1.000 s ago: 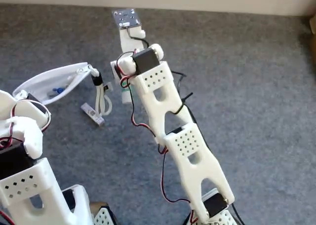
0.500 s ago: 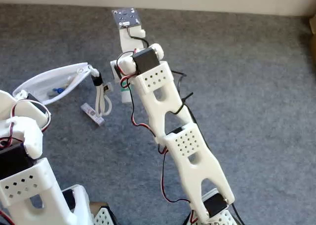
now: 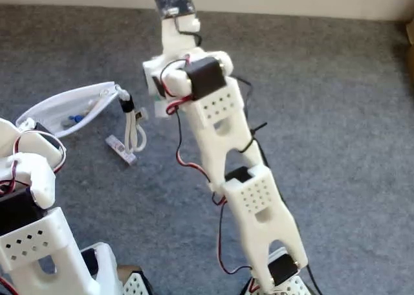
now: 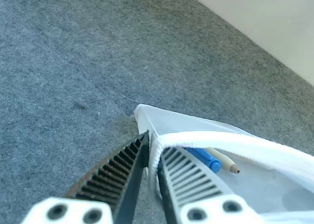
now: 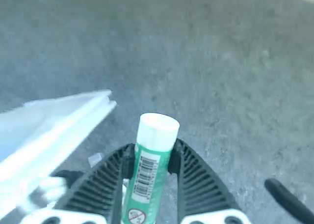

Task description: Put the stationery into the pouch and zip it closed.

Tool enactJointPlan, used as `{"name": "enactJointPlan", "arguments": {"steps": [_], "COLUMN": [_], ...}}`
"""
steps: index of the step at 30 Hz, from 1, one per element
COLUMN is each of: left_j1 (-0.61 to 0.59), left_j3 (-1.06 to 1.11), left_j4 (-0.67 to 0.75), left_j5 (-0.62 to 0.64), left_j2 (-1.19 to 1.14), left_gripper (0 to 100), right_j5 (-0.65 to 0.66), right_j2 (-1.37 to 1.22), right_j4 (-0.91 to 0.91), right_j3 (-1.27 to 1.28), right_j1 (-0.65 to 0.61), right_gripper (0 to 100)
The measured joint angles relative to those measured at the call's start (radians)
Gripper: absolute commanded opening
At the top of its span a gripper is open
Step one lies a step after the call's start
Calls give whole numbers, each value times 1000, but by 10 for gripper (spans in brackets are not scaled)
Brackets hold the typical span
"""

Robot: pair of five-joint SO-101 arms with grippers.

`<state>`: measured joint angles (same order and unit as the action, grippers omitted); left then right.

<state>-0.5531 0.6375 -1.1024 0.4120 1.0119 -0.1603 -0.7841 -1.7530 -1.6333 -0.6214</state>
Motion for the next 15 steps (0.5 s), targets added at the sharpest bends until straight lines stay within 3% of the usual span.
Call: {"name": "enactJointPlan", "arguments": {"steps": [15], "left_j1": [0], "left_j3": [0], "left_j4": [0], "left_j5": [0], "left_j2": [0], "left_gripper": [9], "right_j5": [0], "right_j2": [298], "right_j4": [0], "right_j3": [-2], "right_j1": [-74], "right_gripper": [4]}}
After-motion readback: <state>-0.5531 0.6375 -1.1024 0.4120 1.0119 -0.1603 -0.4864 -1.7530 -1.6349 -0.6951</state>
